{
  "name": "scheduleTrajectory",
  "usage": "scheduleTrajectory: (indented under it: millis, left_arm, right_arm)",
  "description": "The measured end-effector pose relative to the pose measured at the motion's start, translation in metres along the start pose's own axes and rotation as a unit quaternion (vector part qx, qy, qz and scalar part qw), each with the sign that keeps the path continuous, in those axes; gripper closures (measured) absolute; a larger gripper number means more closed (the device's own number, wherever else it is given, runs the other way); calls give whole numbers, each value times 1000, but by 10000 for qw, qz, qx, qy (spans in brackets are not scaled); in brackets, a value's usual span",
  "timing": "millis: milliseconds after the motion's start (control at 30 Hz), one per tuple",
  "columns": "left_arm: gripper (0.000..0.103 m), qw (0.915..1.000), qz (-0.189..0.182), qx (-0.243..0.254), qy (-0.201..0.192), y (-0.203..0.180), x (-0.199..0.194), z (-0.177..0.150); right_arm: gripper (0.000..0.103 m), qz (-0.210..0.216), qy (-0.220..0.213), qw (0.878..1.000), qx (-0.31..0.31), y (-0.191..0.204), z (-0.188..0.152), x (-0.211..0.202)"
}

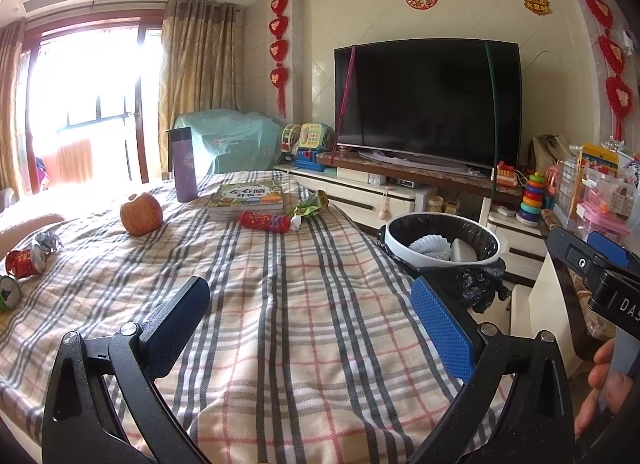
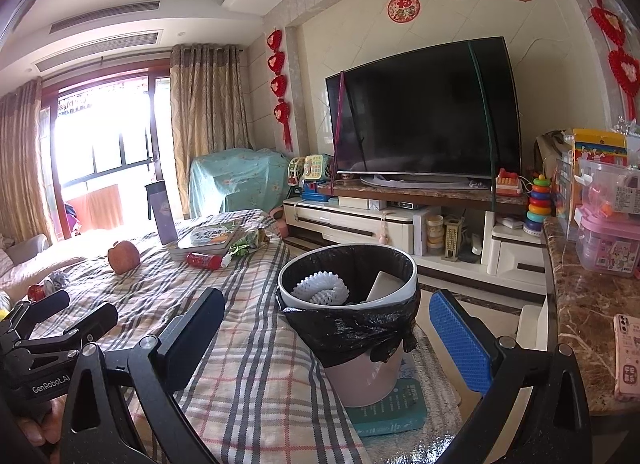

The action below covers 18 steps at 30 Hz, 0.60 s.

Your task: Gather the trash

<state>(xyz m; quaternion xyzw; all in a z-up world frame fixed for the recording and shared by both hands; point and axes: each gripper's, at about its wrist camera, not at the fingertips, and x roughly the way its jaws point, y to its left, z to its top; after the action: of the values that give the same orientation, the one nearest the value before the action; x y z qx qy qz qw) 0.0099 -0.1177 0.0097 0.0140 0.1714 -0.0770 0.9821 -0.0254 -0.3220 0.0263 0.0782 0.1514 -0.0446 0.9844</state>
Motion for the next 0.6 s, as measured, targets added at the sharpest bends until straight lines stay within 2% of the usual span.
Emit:
scheduleTrajectory:
  millis: [600]
  left_arm:
    - [0,10000,-13,32,7,-3,0,-1]
  right_arm:
    - [0,57,-41,10000,-12,3,3,-3]
